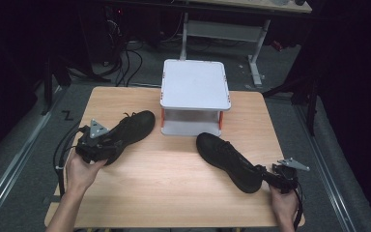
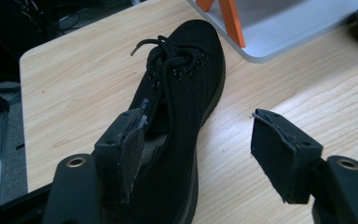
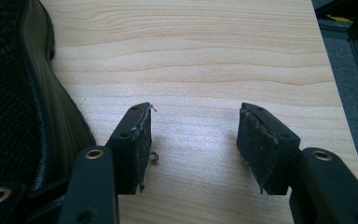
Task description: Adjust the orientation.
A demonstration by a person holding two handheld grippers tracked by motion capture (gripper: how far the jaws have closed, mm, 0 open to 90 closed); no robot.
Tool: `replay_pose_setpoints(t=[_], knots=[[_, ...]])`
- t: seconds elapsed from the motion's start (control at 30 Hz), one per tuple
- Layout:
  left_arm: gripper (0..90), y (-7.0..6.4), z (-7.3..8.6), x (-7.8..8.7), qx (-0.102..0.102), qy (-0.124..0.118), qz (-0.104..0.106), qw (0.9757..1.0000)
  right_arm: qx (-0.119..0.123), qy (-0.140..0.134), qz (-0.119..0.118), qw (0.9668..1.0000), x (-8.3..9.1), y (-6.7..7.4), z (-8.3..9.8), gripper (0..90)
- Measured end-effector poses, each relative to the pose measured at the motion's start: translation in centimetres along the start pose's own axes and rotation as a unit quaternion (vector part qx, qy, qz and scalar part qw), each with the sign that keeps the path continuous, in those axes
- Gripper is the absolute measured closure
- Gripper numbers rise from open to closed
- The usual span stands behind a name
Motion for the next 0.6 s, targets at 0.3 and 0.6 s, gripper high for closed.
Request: replay_pose_setpoints(t=[0.3, 0.6], knots=[[39.4, 0.7, 1.5, -2.6, -0.021, 0.058, -0.004, 0.9981, -0.001, 0.0, -0.001, 1.0, 0.0, 0.0, 0.0, 44.7], [48.3, 0.7, 2.5, -4.0, -0.03, 0.083, 0.011, 0.9961, -0.002, 0.0, -0.002, 1.0, 0.0, -0.1, 0.0, 43.8]])
Point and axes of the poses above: each handheld gripper's, and its own axes: x roughly backward along the jaws, z roughly out of its underside, y roughly to its left, the point moved 2 cm from there along -x, roughly forward along the jaws, and after that the axes turned 11 degrees about -x, right-handed, at the moved point
